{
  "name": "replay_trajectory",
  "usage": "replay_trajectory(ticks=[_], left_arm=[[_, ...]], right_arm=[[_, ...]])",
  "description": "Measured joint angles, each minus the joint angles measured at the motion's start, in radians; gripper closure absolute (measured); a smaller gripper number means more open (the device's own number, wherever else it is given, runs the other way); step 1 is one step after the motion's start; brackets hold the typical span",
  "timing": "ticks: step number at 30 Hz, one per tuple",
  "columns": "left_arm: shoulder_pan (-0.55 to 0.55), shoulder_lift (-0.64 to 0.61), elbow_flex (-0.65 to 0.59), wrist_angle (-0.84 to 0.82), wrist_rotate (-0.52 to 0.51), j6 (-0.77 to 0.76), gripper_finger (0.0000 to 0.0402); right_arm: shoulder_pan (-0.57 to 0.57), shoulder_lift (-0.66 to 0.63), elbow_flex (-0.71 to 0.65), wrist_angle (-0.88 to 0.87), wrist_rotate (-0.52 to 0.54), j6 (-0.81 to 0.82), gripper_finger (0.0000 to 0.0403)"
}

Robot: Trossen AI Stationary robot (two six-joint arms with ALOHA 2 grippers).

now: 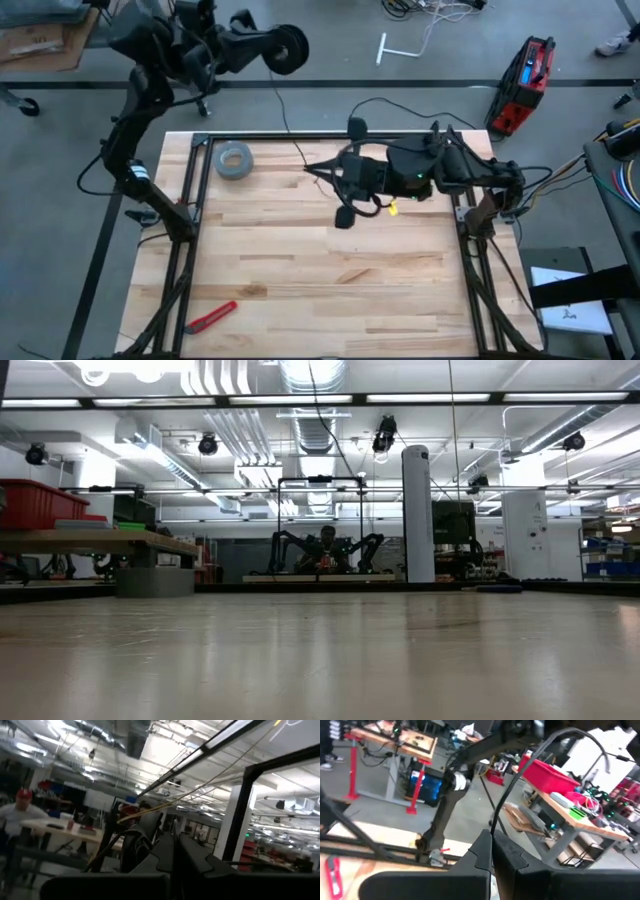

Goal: Coil cords
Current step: Coil the black wire on the black spool

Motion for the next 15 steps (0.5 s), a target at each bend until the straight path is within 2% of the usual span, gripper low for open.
replay_trajectory(ticks=[3, 8, 12, 14, 15], left_arm=[[0.006, 0.019, 0.0, -0.003, 0.011, -0.067, 0.0399], [0.012, 0.044, 0.0, -0.01, 0.197, -0.213, 0.0399], [0.019, 0.059, 0.0, -0.017, 0.305, -0.233, 0.0399], [0.034, 0.066, 0.0, -0.017, 0.291, -0.234, 0.0399], [0.04, 0.069, 0.0, -0.016, 0.251, -0.234, 0.0399]], right_arm=[[0.011, -0.011, 0.0, -0.013, 0.026, -0.015, 0.0403], [0.03, -0.037, 0.0, -0.01, 0.069, -0.077, 0.0403], [0.037, -0.058, 0.0, -0.001, 0.068, -0.103, 0.0403], [0.039, -0.064, 0.0, -0.003, 0.07, -0.105, 0.0403], [0.039, -0.065, 0.0, -0.003, 0.07, -0.099, 0.0403]])
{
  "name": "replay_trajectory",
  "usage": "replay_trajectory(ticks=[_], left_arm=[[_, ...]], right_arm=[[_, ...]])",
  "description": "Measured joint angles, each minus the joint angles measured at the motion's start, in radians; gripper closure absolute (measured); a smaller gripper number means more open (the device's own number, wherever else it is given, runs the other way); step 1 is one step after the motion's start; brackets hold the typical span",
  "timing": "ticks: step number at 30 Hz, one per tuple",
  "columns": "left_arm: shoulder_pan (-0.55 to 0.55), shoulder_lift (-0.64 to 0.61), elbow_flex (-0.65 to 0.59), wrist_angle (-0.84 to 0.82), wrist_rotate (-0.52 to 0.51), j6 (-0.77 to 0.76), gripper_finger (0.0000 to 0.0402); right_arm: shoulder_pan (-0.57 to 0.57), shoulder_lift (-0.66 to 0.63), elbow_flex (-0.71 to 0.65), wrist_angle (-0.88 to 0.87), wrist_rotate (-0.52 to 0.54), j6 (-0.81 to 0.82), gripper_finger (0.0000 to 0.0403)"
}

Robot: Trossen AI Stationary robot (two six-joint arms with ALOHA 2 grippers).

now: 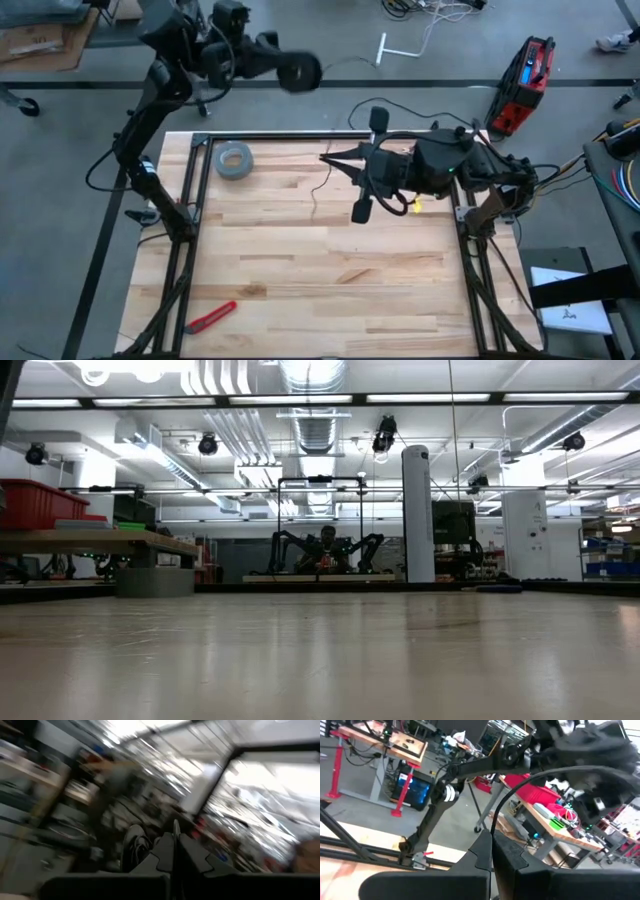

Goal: Coil cords
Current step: Coil the black wire on the black spool

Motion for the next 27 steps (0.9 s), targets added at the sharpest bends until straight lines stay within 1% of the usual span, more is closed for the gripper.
replay_trajectory(ticks=[2, 3, 4, 6, 9, 11, 15, 18, 21, 25, 27], left_arm=[[0.005, 0.009, 0.0, 0.03, -0.091, -0.001, 0.0399], [0.006, 0.016, 0.0, 0.073, -0.104, -0.011, 0.0399], [0.006, 0.025, 0.0, 0.132, -0.09, -0.039, 0.0399], [0.004, 0.049, 0.0, 0.289, 0.015, -0.145, 0.0399], [-0.013, 0.082, 0.0, 0.553, 0.19, -0.365, 0.0399], [-0.03, 0.099, 0.0, 0.662, 0.243, -0.462, 0.0399], [-0.032, 0.107, 0.0, 0.664, 0.249, -0.491, 0.0398], [-0.031, 0.101, 0.0, 0.665, 0.222, -0.475, 0.0397], [-0.028, 0.082, 0.0, 0.655, 0.202, -0.454, 0.0397], [-0.002, 0.066, 0.002, 0.57, 0.188, -0.453, 0.0398], [-0.001, 0.067, 0.001, 0.506, 0.174, -0.426, 0.0398]], right_arm=[[0.001, 0.0, 0.0, -0.001, -0.002, 0.013, 0.0403], [0.001, 0.0, 0.0, -0.005, -0.003, 0.025, 0.0403], [0.001, 0.003, 0.0, -0.006, -0.002, 0.037, 0.0403], [-0.001, 0.007, 0.0, -0.005, 0.003, 0.052, 0.0403], [-0.002, 0.008, 0.0, 0.01, 0.022, 0.028, 0.0403], [-0.002, 0.003, 0.0, 0.023, -0.019, -0.007, 0.0403], [0.007, -0.005, 0.0, 0.056, -0.087, -0.017, 0.0403], [0.012, -0.019, 0.0, 0.072, -0.11, -0.004, 0.0403], [0.016, -0.046, -0.001, 0.101, -0.16, 0.004, 0.0403], [0.021, -0.084, -0.001, 0.16, -0.199, 0.021, 0.0403], [0.02, -0.091, 0.001, 0.207, -0.229, 0.035, 0.0403]])
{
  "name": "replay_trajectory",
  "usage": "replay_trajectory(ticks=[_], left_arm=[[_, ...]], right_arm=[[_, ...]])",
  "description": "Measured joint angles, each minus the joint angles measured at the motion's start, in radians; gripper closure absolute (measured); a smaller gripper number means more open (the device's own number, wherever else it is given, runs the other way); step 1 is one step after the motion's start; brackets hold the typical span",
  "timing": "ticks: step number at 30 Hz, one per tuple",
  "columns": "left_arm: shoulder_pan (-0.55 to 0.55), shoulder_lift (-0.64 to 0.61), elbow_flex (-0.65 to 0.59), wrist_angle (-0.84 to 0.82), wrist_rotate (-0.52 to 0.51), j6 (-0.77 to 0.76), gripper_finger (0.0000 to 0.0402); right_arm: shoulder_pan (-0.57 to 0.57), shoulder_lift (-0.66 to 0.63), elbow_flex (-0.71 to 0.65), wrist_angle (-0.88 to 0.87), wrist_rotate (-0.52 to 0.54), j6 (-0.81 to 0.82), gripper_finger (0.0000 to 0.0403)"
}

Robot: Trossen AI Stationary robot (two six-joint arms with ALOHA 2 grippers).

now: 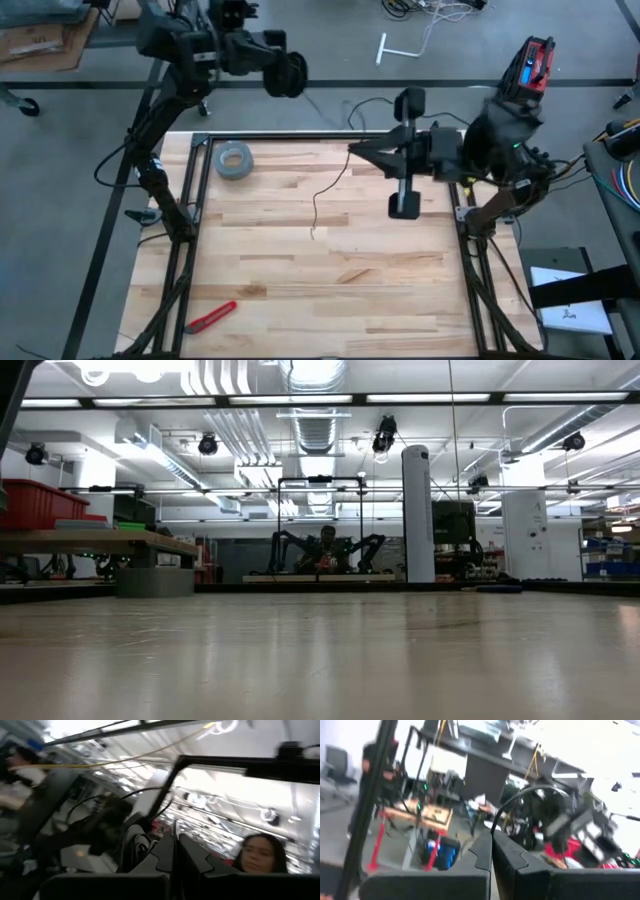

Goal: Coil cords
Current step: Coil the black wire on the black spool

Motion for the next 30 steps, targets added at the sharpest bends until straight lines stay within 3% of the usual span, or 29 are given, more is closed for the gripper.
replay_trajectory(ticks=[6, 12, 17, 22, 28, 30], left_arm=[[-0.002, 0.004, -0.001, -0.17, -0.123, 0.236, 0.0398], [0.004, 0.02, -0.001, -0.199, -0.203, 0.273, 0.0398], [-0.016, 0.044, -0.001, -0.373, -0.061, 0.28, 0.0398], [-0.07, 0.065, -0.001, -0.614, -0.056, 0.53, 0.0398], [-0.072, 0.088, -0.001, -0.624, -0.028, 0.647, 0.0397], [-0.072, 0.096, -0.001, -0.624, 0.039, 0.665, 0.0397]], right_arm=[[0.001, 0.004, 0.0, 0.033, -0.048, 0.018, 0.0403], [0.001, 0.005, -0.001, 0.047, -0.112, 0.041, 0.0403], [0.008, 0.005, -0.001, 0.068, -0.115, 0.038, 0.0403], [0.01, 0.005, -0.001, 0.077, -0.122, 0.046, 0.0403], [0.011, 0.004, -0.001, 0.083, -0.126, 0.072, 0.0403], [0.012, 0.003, -0.001, 0.09, -0.127, 0.079, 0.0403]])
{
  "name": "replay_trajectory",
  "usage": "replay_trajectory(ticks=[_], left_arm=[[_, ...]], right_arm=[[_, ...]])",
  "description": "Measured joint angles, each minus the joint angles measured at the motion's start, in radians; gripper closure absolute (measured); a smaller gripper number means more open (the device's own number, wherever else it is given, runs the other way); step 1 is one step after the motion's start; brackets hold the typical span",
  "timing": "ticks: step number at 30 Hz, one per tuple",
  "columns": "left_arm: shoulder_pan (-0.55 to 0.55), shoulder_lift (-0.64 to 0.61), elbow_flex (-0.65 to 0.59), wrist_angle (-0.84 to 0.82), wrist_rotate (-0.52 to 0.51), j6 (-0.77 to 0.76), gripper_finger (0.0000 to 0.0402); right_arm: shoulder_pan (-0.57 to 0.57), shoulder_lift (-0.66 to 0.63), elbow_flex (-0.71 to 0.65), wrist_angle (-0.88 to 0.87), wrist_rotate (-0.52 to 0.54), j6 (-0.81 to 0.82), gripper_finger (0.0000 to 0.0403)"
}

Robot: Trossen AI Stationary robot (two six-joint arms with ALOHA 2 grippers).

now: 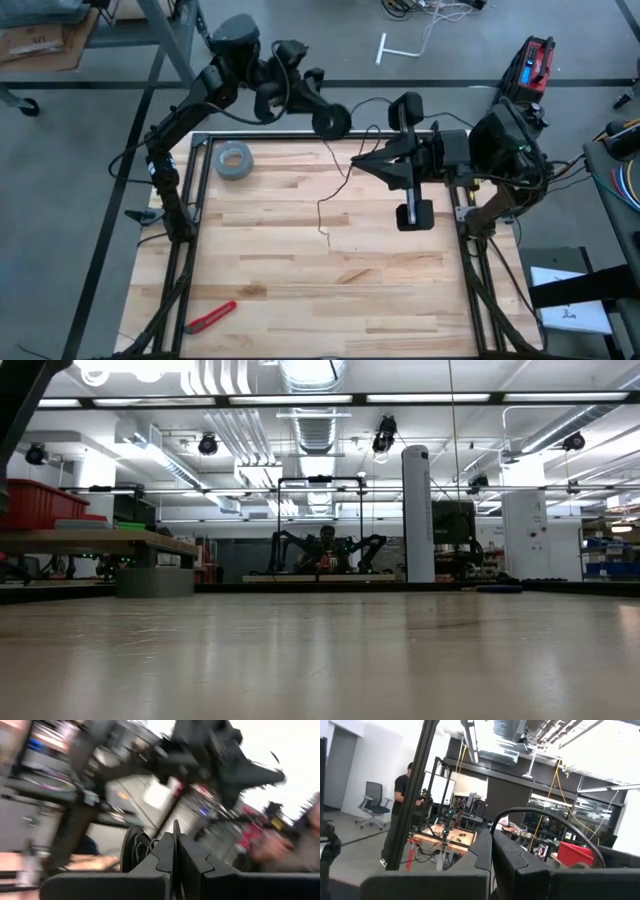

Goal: Coil cords
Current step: Coil the black wire on the black spool

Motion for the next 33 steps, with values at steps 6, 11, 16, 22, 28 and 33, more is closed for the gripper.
replay_trajectory(ticks=[6, 11, 16, 22, 28, 33], left_arm=[[-0.042, 0.026, 0.0, -0.014, 0.214, 0.115, 0.0397], [-0.067, 0.052, 0.0, -0.025, 0.177, 0.159, 0.0397], [-0.064, 0.083, 0.0, -0.022, 0.047, 0.209, 0.0397], [-0.136, 0.105, 0.0, -0.013, 0.161, 0.158, 0.0397], [-0.256, 0.114, 0.0, -0.003, 0.238, 0.173, 0.0397], [-0.321, 0.115, 0.0, 0.034, 0.229, 0.174, 0.0397]], right_arm=[[0.0, 0.0, 0.0, 0.025, -0.015, 0.003, 0.0403], [0.0, 0.0, 0.0, 0.056, -0.016, 0.025, 0.0403], [0.0, 0.005, 0.0, 0.07, -0.018, 0.045, 0.0403], [-0.007, 0.009, 0.0, 0.129, 0.006, 0.051, 0.0403], [-0.043, 0.009, 0.0, 0.149, 0.074, 0.098, 0.0403], [-0.072, 0.021, 0.001, 0.144, 0.145, 0.157, 0.0403]])
